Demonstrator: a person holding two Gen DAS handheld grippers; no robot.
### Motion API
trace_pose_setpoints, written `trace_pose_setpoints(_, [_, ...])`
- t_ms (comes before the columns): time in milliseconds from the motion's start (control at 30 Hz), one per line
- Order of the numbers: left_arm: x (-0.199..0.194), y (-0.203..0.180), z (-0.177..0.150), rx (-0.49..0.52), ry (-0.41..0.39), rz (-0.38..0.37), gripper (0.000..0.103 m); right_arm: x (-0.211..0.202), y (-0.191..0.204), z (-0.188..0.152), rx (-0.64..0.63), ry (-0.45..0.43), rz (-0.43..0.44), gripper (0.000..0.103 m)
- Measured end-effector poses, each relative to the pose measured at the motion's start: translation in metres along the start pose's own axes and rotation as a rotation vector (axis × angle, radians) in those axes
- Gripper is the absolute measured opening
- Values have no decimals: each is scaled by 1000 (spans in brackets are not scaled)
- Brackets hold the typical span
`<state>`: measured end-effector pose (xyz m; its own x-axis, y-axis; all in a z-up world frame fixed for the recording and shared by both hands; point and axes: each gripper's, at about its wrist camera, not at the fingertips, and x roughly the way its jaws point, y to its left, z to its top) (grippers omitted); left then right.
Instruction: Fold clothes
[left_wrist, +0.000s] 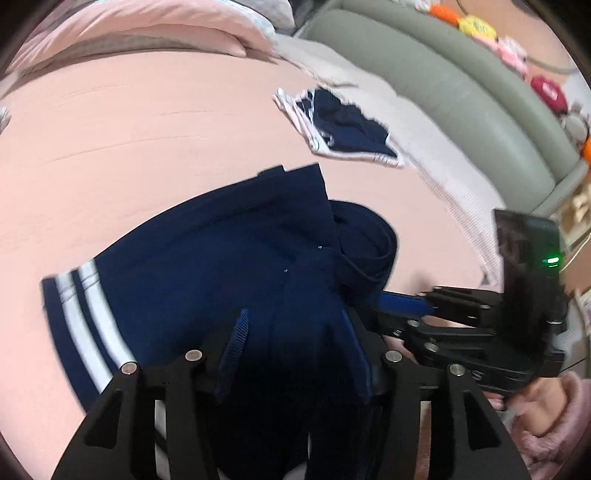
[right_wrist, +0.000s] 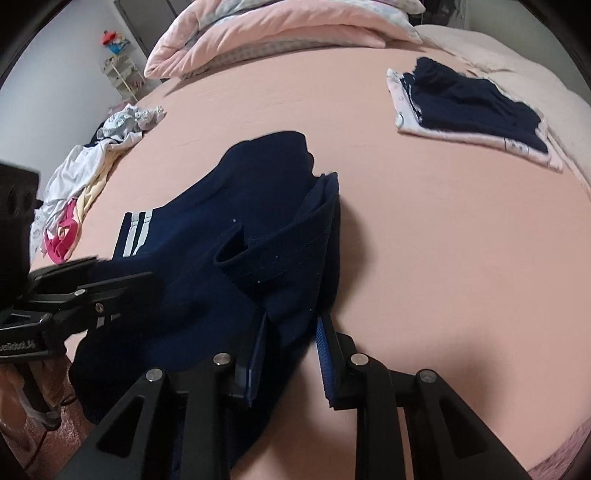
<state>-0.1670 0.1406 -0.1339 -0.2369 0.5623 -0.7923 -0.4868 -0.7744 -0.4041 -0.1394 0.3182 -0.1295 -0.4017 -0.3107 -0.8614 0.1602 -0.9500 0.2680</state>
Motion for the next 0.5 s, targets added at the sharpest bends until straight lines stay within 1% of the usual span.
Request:
trace_pose_setpoints(33, [7,-4,2,12,23,-4,47,-1,-3,1,10,2,12,23])
trace_pose_setpoints(67, [14,-8,3,23,47,-9,44,-4,-7,2,13,-4,21,23])
trace_pose_setpoints(100, [21,-12,5,35,70,-13,22,-9,-11,3,16,-11,30,23])
trace_pose_setpoints(133, [23,-17,5,52,68,15,8,-12,-12,3,21,-23,34,23])
trace_pose_setpoints(267, [-20,-23,2,54,-85,77,7,-33,-23,4,73,-101,82,27])
trace_pose_setpoints(300, [-31,-22,1,56,-118,99,7,-40,-21,9,76,-130,106,27])
trace_pose_setpoints(367, [-59,-16,-2,40,-188,164,7,-44,-9,22,49,-162,120,27])
trace_pose_setpoints(400, [-64,-9,-5,22,-194,192,7,-46,-3,29,35,-177,126,27])
trace_pose_setpoints(467, [-74,6,-11,-16,-204,248,7,-35,15,40,-8,-174,114,28])
trace_pose_setpoints(500, [-70,18,-16,-52,-182,258,7,-22,27,46,-34,-156,85,28])
